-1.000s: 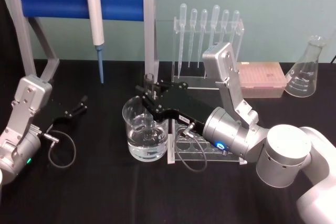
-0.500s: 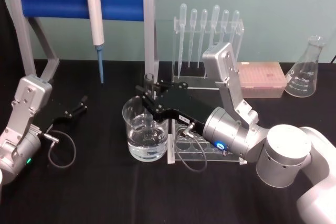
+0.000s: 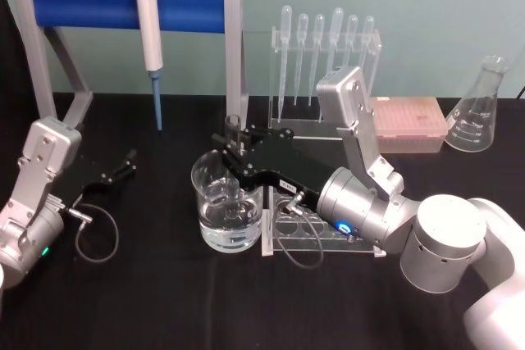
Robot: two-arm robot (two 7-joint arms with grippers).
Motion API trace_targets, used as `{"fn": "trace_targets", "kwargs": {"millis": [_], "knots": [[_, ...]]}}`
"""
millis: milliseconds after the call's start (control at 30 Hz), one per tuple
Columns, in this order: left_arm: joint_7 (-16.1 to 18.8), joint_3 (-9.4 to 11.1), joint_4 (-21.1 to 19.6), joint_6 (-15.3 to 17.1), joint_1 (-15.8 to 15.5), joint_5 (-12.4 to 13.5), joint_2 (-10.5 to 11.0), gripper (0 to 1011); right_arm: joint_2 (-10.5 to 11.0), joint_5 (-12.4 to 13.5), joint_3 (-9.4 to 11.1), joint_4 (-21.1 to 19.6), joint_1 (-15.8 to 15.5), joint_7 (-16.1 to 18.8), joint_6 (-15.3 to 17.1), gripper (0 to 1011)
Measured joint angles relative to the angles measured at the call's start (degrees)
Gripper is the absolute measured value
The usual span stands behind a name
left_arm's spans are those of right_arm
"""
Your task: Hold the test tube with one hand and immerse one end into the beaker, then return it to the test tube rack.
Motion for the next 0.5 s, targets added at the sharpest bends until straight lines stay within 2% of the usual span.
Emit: {"fn": "trace_targets", "kwargs": {"millis": [500], "knots": [[0.00, 0.00, 0.00, 0.00, 0.00, 0.00, 0.00, 1000, 0.00, 0.00, 0.00, 0.00, 0.00, 0.00, 0.00, 225]]}}
